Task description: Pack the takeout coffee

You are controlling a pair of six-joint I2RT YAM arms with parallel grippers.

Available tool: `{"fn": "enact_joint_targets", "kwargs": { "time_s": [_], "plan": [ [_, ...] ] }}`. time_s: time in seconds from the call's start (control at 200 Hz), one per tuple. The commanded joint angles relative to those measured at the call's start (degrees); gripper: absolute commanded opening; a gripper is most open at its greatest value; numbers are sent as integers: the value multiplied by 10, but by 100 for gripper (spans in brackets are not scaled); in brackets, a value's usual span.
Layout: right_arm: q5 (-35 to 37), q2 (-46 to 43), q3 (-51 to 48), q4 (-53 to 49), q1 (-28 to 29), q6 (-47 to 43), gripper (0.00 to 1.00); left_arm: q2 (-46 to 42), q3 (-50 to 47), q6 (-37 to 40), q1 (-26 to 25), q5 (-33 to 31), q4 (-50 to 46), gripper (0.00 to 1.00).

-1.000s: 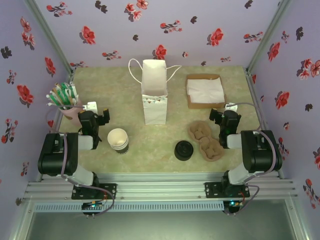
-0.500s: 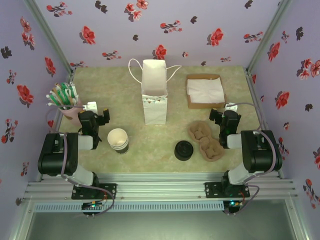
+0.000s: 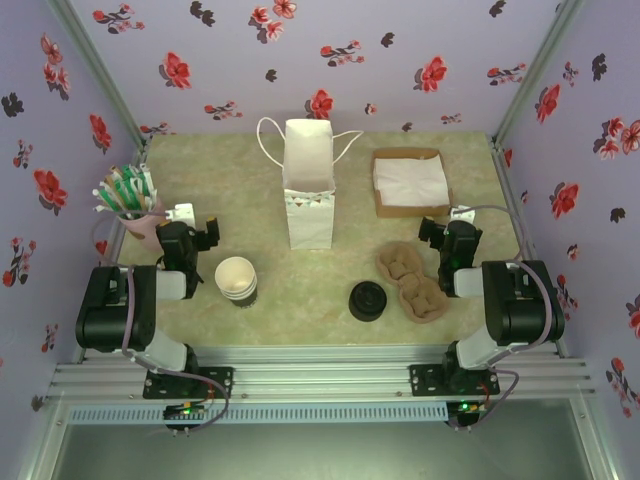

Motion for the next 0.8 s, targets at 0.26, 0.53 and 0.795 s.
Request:
{"fn": "enact_joint_targets", "kwargs": {
  "time_s": [0.26,0.53,0.795],
  "plan": [
    [-18,-121,20,-121,7,-18,99,-71,-30,26,-16,-13,15,99],
    [0,-292,75,-326,42,12,99,-199,-26,24,-40,-22,-93,100],
    [-45,-430,200,-627,45,130,99,-354,30,-69,-74,-29,-284,99]
  ]
}}
